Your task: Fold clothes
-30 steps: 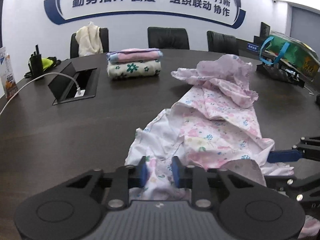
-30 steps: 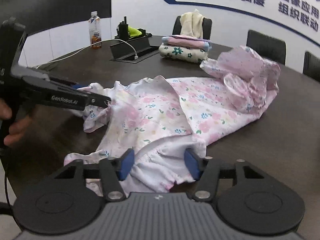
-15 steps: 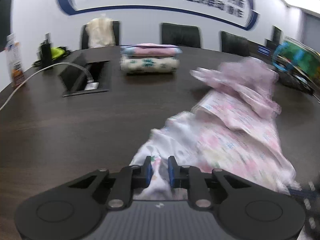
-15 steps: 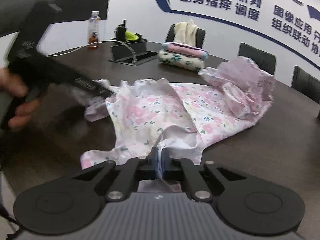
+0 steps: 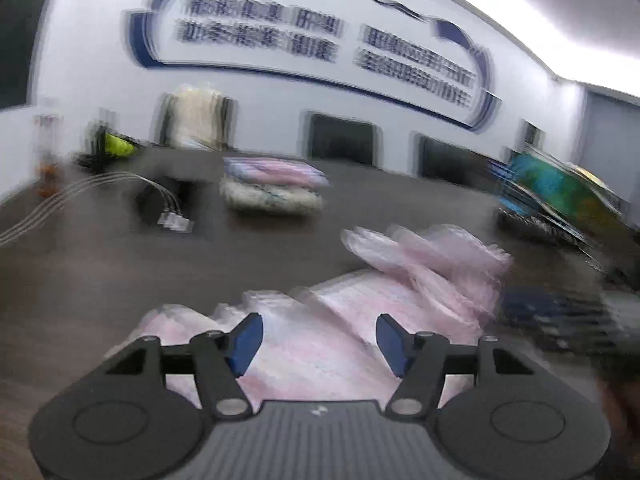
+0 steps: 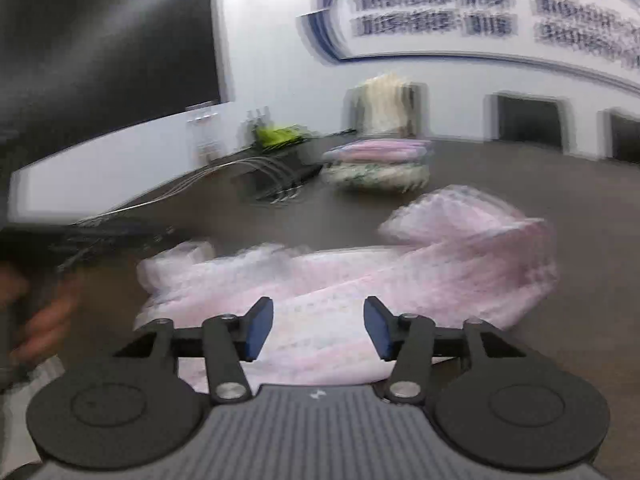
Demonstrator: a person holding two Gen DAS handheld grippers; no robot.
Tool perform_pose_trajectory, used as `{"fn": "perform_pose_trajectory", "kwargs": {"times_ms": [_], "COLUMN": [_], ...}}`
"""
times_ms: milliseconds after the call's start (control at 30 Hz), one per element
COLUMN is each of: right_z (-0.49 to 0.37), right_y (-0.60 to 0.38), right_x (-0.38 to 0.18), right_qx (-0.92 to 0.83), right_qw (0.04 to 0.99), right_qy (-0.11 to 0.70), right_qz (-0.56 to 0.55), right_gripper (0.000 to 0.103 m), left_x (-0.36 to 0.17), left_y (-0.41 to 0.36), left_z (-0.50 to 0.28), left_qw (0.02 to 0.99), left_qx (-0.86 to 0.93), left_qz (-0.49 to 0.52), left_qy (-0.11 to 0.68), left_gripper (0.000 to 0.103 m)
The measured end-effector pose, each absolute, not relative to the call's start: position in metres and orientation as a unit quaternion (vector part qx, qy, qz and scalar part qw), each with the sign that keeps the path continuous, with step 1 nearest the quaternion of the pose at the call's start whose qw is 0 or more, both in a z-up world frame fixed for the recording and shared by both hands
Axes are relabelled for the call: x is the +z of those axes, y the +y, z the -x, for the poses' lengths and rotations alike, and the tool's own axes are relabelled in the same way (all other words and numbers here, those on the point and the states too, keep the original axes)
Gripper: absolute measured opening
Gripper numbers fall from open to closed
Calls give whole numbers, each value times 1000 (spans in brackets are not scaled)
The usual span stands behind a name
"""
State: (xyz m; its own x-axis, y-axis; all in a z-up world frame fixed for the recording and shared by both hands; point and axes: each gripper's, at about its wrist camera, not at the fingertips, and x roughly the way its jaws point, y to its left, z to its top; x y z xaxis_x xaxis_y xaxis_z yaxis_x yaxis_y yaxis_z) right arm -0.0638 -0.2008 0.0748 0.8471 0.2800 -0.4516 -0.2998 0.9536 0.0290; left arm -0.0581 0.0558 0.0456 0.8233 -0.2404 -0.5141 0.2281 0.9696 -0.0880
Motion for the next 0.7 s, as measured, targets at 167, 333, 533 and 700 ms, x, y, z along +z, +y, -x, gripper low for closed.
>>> {"fn": "perform_pose_trajectory", "kwargs": {"times_ms": [167,333,533,700], "right_z": [17,-17,-38,0], "right_y": [-223,-222,-245,-292], "right_x": [64,58,53,47], "right_qx": [38,46,20,-13], "right_qw": [967,964,955,950], "right_qy": [231,238,284,311], "right_qz": [100,111,76,1], "right_gripper": [52,55,4,3], "left_x": [27,8,-1,-2], "left_y": [22,-11,3,24], "left_z": [71,83,89,80], "left_qw": [941,923,926,926], "left_qx": [-166,-209,-212,-205], "left_qz": [-19,-49,-77,-91], "left_qy": [295,319,304,304], "left_gripper": [61,43,20,14]}}
